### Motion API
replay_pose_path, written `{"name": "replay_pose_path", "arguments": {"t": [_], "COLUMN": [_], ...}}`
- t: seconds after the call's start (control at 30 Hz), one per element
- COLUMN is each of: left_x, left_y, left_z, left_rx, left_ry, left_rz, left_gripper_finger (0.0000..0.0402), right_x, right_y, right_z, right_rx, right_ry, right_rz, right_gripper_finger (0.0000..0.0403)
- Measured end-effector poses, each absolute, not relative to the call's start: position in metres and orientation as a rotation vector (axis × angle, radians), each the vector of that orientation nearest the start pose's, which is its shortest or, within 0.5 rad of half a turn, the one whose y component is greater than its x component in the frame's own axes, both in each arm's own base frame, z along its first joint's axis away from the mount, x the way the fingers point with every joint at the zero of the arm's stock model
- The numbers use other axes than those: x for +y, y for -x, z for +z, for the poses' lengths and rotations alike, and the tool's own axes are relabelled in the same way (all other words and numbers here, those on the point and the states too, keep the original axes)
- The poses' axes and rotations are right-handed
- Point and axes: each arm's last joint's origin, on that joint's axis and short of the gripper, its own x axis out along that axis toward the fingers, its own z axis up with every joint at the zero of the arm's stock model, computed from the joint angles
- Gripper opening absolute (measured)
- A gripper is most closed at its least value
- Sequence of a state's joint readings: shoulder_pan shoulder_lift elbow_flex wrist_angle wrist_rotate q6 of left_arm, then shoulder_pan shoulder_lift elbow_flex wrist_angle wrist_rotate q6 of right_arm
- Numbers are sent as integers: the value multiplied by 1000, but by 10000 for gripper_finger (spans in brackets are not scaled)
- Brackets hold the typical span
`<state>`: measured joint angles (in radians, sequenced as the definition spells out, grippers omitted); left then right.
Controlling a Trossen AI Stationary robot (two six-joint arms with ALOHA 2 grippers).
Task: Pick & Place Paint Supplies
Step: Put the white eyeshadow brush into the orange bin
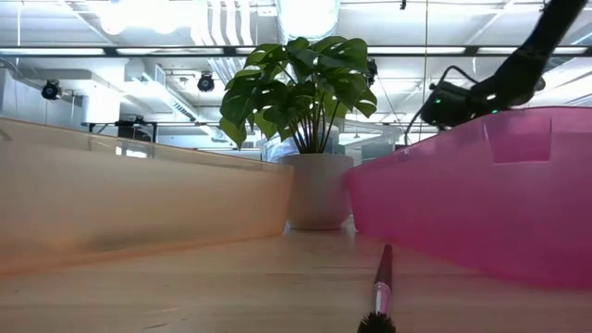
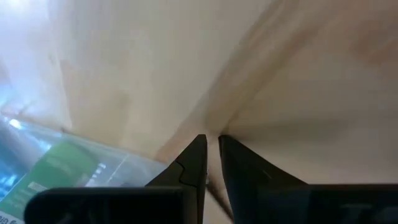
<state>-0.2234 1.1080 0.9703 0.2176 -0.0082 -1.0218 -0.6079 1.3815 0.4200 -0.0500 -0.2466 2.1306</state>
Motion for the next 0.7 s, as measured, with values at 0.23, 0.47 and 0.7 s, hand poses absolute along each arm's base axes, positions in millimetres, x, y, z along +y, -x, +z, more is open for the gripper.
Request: {"name": "replay_pose_path", "arguments": {"t": [0.23,0.47,0.7], "left_x": [-55,-55,-58], "left_y": [-243,-243,-243], "left_z": [373,373,373], "left_rx": [34,33,38], "left_ry": [1003,996,997], "left_rz": [-237,-237,-247], "left_gripper_finger": [84,84,84], "right_x": [-103,-99,-88], "right_y": [-159,-152,-150], "right_z": [134,146,167], "right_rx": [-168,-428,-1472], "right_ry": [3313,3654,4293], "right_rz": [1702,1825,1335], "right_gripper_finger": [47,47,47]}}
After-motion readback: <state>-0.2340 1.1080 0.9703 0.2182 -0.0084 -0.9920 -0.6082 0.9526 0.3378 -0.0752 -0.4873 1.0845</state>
